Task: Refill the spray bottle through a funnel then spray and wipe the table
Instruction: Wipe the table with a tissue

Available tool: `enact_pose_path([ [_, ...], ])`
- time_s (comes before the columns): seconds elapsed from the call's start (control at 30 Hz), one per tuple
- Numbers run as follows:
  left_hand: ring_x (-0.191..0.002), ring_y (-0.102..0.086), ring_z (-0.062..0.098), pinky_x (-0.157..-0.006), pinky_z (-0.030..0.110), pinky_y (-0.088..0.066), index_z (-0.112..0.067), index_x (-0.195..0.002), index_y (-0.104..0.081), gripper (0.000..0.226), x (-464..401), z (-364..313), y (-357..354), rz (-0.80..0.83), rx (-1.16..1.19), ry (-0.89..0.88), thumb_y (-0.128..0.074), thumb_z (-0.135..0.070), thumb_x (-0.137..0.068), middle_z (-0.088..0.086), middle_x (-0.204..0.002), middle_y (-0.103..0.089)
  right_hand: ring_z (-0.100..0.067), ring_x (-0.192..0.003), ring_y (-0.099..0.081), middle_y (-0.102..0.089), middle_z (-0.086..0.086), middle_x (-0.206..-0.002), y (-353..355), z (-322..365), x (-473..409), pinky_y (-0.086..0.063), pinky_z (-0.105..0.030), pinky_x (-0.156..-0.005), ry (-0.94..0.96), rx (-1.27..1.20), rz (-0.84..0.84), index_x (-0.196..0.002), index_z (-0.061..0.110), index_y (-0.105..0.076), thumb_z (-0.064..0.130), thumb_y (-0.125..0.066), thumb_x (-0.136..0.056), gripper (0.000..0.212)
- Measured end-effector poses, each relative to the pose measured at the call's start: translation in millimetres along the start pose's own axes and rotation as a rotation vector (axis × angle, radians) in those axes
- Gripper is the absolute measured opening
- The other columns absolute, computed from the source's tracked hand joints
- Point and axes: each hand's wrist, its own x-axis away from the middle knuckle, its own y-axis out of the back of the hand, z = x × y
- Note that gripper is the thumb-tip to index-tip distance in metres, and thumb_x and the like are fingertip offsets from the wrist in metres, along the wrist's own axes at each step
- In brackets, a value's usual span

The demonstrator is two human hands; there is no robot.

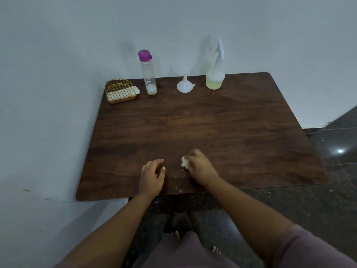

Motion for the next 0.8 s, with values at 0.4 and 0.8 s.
enact_pose_path([
  [0.4,-0.115,-0.052,0.020,-0.094,0.035,-0.049,-0.015,-0.120,-0.063,0.026,7,20,9,-0.047,-0.005,0.032,-0.058,-0.020,-0.095,0.000,-0.118,-0.061,-0.033,-0.118,-0.046,-0.044,-0.014,-0.128,1,-1,-26,-0.039,-0.037,-0.099,-0.071,0.164,0.059,-0.121,0.007,-0.058,0.007,-0.047,-0.094,0.030],
  [0.8,-0.114,-0.048,0.017,-0.091,0.025,-0.040,-0.017,-0.117,-0.062,0.023,33,-10,-23,0.038,-0.068,-0.029,-0.055,-0.023,-0.096,-0.002,-0.118,-0.057,-0.033,-0.086,-0.052,-0.053,-0.014,-0.099,-32,-2,97,-0.046,-0.037,-0.072,0.278,0.115,0.255,-0.090,0.006,-0.063,0.014,-0.057,-0.084,0.011],
])
